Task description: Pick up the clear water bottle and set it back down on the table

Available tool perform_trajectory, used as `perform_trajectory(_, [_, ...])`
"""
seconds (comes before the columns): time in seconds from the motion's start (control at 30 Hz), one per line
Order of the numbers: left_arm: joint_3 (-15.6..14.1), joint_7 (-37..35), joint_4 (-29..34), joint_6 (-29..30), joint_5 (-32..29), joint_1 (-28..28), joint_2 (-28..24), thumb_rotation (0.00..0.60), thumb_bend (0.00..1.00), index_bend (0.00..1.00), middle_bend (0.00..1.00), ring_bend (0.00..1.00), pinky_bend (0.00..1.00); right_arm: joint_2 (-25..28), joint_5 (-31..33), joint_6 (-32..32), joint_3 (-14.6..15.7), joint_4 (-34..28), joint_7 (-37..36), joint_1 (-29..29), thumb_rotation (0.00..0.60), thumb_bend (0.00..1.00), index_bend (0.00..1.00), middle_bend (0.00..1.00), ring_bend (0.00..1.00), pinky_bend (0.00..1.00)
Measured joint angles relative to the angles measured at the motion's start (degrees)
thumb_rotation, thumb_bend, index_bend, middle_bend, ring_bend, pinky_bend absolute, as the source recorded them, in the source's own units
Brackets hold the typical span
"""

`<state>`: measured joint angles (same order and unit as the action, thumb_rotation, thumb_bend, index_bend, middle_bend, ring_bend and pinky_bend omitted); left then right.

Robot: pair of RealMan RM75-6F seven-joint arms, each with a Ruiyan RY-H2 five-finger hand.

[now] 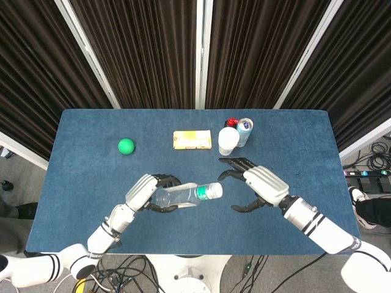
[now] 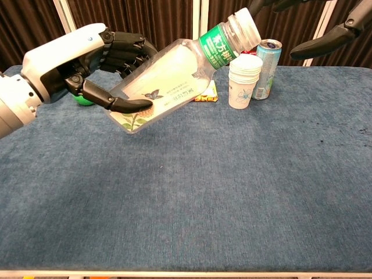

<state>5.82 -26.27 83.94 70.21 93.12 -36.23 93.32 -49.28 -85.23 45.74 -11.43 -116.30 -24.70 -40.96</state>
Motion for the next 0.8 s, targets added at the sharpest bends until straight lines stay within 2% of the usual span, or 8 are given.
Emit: perform_trajectory(0.8, [-0.12,0.72,-0.04,-0.22,-1.42,-0.83,-0.19,0.600,0.38,0.54,0.53,0.47,0.52,0.01,-0.93,0.52,0.71,-1.51,1.21,-0.97,0.592,0.12,0.28,0.03,0.00,0.00])
